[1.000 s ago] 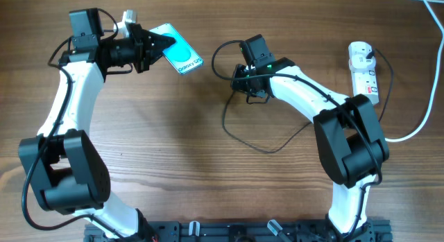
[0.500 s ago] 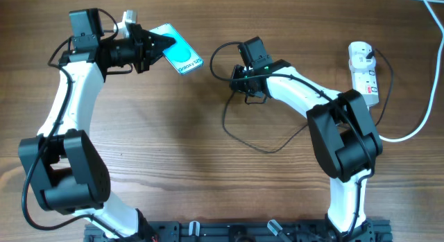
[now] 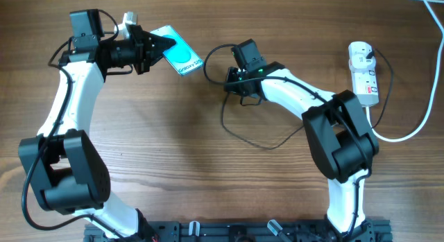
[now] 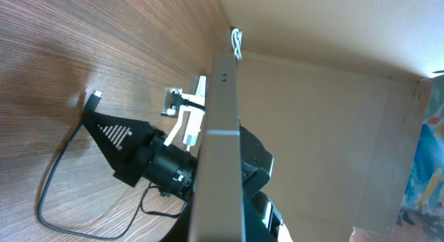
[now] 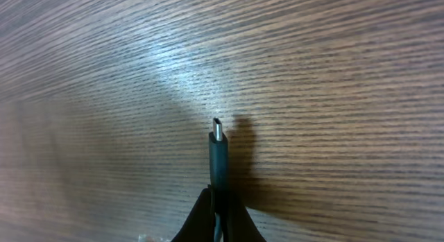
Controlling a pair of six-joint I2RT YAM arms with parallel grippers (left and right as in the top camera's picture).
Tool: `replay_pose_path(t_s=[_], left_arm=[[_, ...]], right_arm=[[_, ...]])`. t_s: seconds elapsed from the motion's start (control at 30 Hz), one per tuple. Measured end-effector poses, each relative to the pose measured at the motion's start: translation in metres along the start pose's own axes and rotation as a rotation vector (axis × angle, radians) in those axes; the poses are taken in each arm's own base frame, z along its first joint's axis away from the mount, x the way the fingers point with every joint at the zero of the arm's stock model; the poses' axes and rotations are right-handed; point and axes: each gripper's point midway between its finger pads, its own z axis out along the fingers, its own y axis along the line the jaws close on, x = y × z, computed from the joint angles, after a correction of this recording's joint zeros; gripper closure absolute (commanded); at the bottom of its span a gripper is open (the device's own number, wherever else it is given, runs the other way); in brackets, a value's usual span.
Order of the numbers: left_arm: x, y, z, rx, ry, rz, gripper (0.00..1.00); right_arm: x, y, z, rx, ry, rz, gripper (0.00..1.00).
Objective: Plug charger to phone and switch on socket
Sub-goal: 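Lower the right gripper onto the black USB-C cable end, then grasp the USB-C plug with the right gripper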
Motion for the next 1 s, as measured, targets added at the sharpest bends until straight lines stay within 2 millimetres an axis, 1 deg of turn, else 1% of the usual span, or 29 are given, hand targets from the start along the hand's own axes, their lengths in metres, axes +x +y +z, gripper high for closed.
replay_pose_path(t_s=[0.1, 0.13, 0.17, 0.23, 0.27, 0.53, 0.57, 0.6, 0.63, 0.83, 1.0], left_arm=[[0.0, 0.0, 0.0, 0.0, 0.0, 0.0, 0.96], [0.0, 0.0, 0.0, 0.0, 0.0, -0.001, 0.96], [0.0, 0.0, 0.0, 0.0, 0.001, -0.001, 0.96], [0.0, 0.0, 0.0, -0.001, 0.001, -0.002, 0.96], [0.0, 0.0, 0.0, -0.001, 0.001, -0.003, 0.96], [0.001, 0.001, 0.0, -0.002, 0.001, -0.005, 0.96], [0.001, 0.001, 0.0, -0.002, 0.002, -0.006, 0.96], [0.001, 0.001, 0.0, -0.002, 0.002, -0.006, 0.96], [0.001, 0.001, 0.0, -0.002, 0.002, -0.006, 0.96], [0.001, 0.001, 0.0, -0.002, 0.002, -0.006, 0.96], [0.001, 0.001, 0.0, -0.002, 0.002, -0.006, 0.96]], right_arm=[[0.001, -0.023, -0.01, 0.053, 0.058, 0.028, 0.95], [0.001, -0.033, -0.018, 0.102, 0.066, 0.034, 0.96], [0.003, -0.038, -0.025, 0.136, 0.073, 0.03, 0.95], [0.001, -0.041, -0.035, 0.173, 0.067, 0.021, 0.95], [0.001, -0.043, -0.036, 0.185, 0.065, 0.02, 0.95], [0.001, -0.047, -0.036, 0.209, 0.061, 0.02, 0.95], [0.001, -0.048, -0.035, 0.21, 0.063, 0.02, 0.94], [0.001, -0.047, -0.035, 0.207, 0.06, 0.02, 0.9], [0.0, -0.048, -0.035, 0.208, 0.059, 0.022, 0.9], [-0.01, -0.063, -0.039, 0.211, 0.056, 0.073, 0.89], [-0.008, -0.061, -0.039, 0.188, 0.076, 0.082, 0.88]])
